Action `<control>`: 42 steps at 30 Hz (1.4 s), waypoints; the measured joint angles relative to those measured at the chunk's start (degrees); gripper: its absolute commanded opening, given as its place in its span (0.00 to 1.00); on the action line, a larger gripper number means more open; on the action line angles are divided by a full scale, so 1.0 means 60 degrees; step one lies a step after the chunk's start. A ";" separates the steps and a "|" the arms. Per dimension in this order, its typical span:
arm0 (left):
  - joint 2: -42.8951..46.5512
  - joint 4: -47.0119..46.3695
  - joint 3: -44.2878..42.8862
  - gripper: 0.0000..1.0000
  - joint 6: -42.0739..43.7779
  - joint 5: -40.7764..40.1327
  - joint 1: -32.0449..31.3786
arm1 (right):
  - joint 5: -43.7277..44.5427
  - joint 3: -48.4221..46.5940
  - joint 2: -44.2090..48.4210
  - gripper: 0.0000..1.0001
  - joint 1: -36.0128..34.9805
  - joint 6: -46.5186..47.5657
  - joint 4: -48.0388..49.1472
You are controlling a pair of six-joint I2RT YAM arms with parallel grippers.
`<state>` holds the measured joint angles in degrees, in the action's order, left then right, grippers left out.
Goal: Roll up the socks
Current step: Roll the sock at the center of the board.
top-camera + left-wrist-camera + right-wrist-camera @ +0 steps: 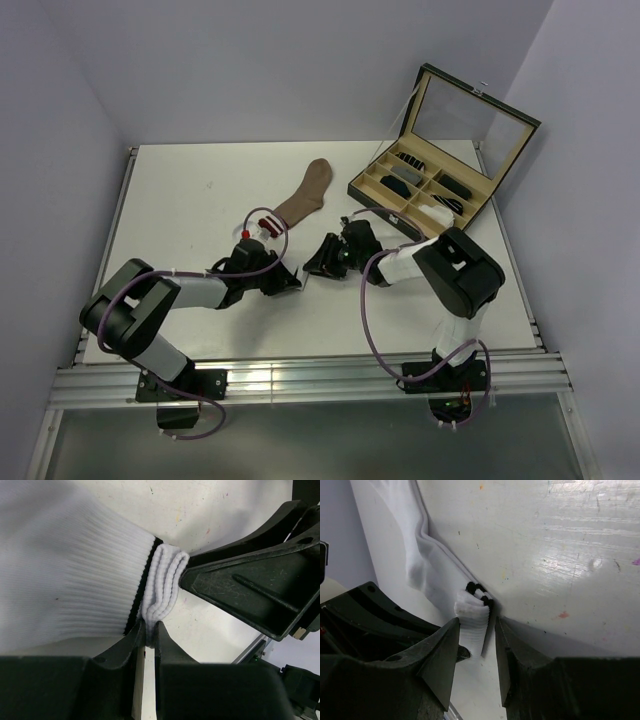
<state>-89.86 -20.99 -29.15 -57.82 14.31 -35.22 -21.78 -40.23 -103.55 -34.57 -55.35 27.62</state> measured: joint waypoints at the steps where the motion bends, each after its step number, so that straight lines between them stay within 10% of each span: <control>1: 0.0000 -0.0022 0.0015 0.00 -0.0015 0.0011 0.0007 | -0.0029 0.0000 -0.0036 0.43 0.0004 -0.0036 0.0058; 16: -0.0142 -0.0346 0.0120 0.00 -0.0171 0.0393 0.0120 | -0.0302 -0.0175 -0.0339 0.37 0.0004 -0.0164 0.0200; 25: -0.0266 -0.0543 0.0157 0.00 -0.0317 0.0616 0.0200 | -0.0605 -0.0164 -0.0342 0.59 0.0018 -0.0306 0.0576; 42: -0.0499 -0.1443 0.0608 0.00 -0.0991 0.1384 0.0608 | -0.1246 0.0404 -0.0386 0.48 0.0605 -0.0291 0.1362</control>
<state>-92.86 -29.65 -25.50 -63.77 22.61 -31.57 -29.26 -37.80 -105.86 -30.94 -57.10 35.79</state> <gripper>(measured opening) 0.136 0.479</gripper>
